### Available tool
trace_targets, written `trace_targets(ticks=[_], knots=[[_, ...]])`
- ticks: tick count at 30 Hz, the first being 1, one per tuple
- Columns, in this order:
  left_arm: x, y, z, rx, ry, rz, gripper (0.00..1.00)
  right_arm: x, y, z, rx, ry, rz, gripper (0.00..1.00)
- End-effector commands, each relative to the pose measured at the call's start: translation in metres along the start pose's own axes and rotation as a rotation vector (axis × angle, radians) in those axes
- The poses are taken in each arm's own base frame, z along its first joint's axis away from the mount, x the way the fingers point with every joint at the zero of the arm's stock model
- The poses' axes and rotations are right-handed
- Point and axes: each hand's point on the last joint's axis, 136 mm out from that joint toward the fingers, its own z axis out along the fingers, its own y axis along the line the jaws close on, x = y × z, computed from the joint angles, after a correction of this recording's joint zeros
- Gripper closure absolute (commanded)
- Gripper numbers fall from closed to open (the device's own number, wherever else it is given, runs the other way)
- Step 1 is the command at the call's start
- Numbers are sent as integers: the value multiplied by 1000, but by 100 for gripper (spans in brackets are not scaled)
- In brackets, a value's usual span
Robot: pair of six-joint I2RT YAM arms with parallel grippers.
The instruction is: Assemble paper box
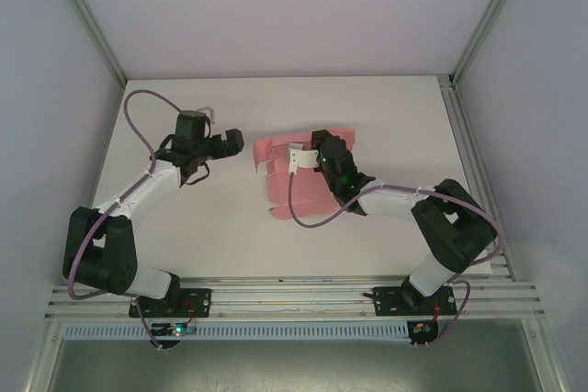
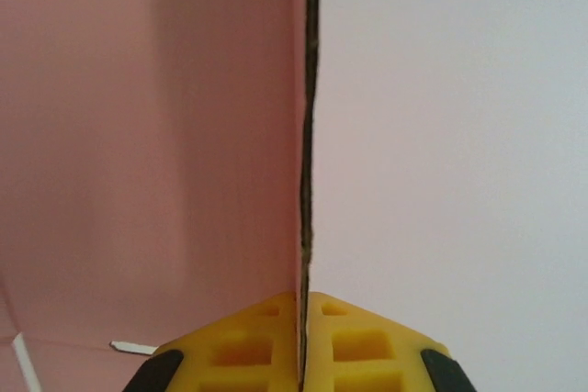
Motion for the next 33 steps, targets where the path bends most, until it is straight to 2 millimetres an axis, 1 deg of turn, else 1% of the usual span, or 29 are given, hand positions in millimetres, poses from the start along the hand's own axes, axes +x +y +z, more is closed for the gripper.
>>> trace_targets(ticks=[1,2,4,5,7,10,11,13,16,17,19,22,24,26,28,30,33], knots=[[-12,21,7,-62,-15,-79,0,-7,-16,-4,131,-21,-47,100],[-13,22,10,-60,-13,-81,0,-7,-15,-4,135,-24,-44,100],[-13,16,21,-23,5,-54,0,-7,-7,-4,127,-28,-54,100],[-12,10,27,12,23,-39,0,-8,-6,-5,137,-37,-51,100],[-5,-10,38,142,64,4,0,-9,-7,-7,170,-45,-36,100],[11,-35,49,330,101,76,4,-7,1,-8,179,-38,-43,100],[18,-43,50,388,115,105,6,-4,8,-6,164,-23,-52,100],[31,-56,52,461,142,158,7,0,16,-3,144,-2,-60,100],[53,-75,52,536,187,240,14,2,24,1,126,7,-63,100],[60,-82,50,565,201,268,19,2,26,2,118,11,-67,100],[71,-88,47,578,218,309,25,3,27,3,111,22,-61,100],[87,-87,44,560,231,334,36,9,33,3,83,42,-51,100],[96,-88,43,562,228,355,37,11,39,3,52,57,-42,100],[105,-91,44,568,239,375,40,13,45,4,26,64,-36,100],[107,-95,48,564,240,389,40,14,48,4,6,69,-38,100],[106,-104,51,578,225,405,40,12,50,3,-8,66,-37,100],[105,-116,58,594,215,431,43,11,50,3,-17,62,-29,100]])
